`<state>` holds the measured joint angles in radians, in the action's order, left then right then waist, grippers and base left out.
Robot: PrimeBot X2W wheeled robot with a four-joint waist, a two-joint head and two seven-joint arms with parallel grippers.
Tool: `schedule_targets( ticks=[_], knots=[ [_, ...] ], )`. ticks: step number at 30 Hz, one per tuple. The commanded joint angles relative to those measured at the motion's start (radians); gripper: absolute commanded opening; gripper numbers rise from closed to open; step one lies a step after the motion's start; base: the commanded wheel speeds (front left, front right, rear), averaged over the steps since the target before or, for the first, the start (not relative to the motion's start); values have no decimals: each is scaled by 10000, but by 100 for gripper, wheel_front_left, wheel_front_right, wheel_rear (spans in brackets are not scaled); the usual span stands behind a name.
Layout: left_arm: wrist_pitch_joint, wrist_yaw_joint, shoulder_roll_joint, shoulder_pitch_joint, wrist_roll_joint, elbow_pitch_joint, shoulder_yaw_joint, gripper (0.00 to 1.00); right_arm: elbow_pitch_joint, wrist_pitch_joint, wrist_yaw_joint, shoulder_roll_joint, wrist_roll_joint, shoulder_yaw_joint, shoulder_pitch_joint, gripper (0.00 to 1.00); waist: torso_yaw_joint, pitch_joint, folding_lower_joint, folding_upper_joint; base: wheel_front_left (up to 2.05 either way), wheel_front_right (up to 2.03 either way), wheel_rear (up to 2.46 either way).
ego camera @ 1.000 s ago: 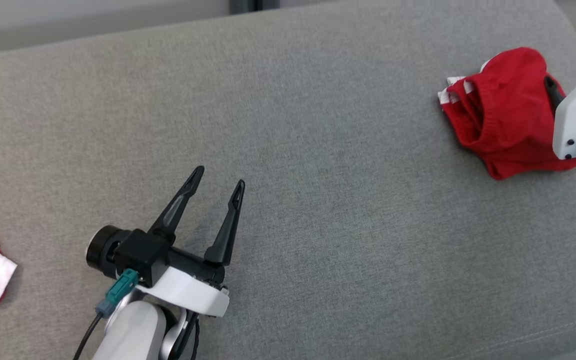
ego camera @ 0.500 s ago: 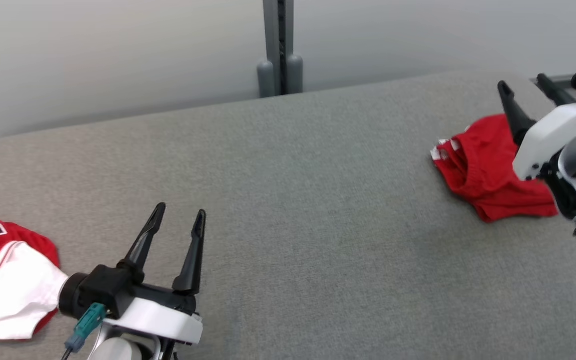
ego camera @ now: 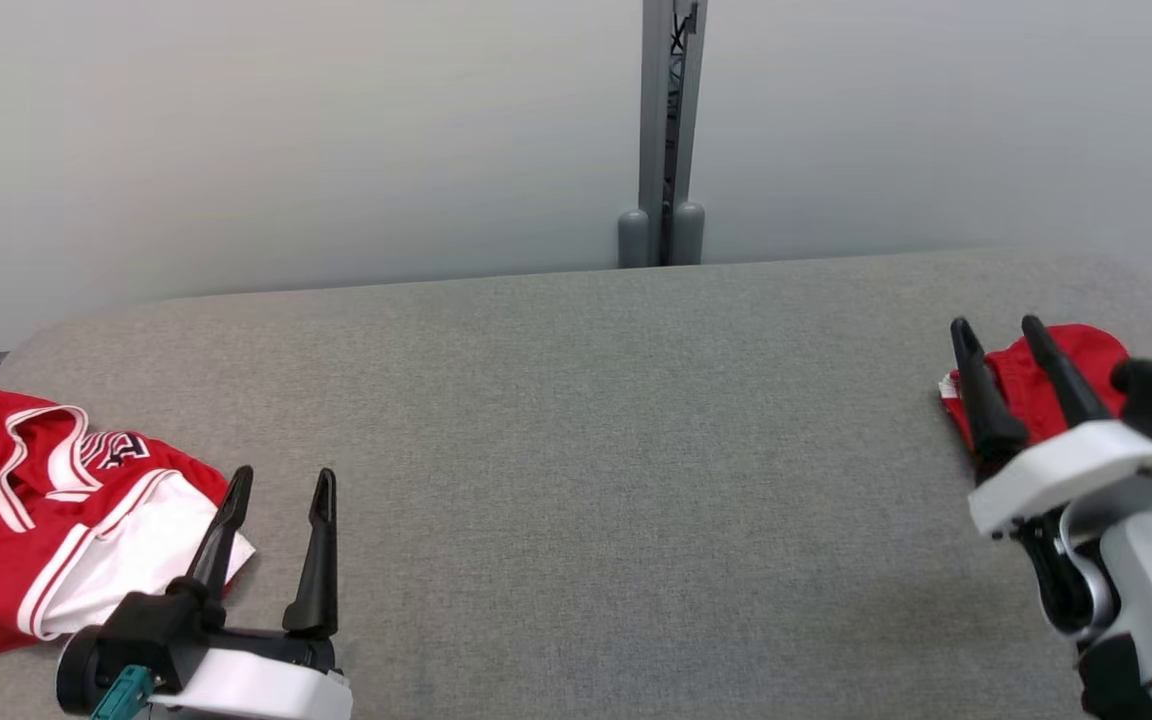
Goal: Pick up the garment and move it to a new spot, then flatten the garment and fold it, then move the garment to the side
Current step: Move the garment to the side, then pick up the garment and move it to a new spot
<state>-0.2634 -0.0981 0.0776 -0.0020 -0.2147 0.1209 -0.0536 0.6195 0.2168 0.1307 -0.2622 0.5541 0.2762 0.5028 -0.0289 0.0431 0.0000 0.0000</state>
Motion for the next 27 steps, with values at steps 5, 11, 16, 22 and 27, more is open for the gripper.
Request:
schedule_targets(
  ticks=[5,11,16,22,27],
  knots=[
    [-18,139,-70,373,-107,166,251,100,-1564,405,2,579,-924,-1097,-1833,100,195,158,0,0,0,0,0],
    [-18,176,-103,540,32,187,345,100,-2684,470,2,1092,-1799,-1810,-3268,100,186,146,0,0,0,0,0],
    [-18,215,-137,645,118,172,326,100,-3154,480,2,1433,-2279,-2203,-3834,100,144,109,0,0,0,0,0],
    [-18,410,-188,795,158,247,450,100,-3566,490,2,1724,-2627,-2199,-4210,100,73,71,0,0,0,0,0],
    [-18,471,-221,844,139,302,466,100,-3726,494,2,1790,-2803,-2272,-4331,100,120,70,0,0,0,0,0]
  ],
)
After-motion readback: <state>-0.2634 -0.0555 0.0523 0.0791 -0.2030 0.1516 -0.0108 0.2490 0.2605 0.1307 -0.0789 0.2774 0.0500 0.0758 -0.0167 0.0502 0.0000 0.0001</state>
